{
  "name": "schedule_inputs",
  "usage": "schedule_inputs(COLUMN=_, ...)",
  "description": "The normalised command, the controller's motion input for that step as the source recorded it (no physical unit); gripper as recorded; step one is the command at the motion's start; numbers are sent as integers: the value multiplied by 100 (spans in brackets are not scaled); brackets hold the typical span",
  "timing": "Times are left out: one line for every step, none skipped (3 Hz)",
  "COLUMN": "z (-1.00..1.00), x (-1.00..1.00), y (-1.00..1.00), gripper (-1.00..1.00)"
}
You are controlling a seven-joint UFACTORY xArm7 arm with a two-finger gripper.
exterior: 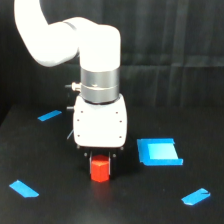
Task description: Pick up the red object from the table
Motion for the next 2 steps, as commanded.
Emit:
schedule_inputs(z=7, x=-6, y=14, gripper=-93)
schedule_inputs(z=90, x=-19, y=-4, gripper=-100)
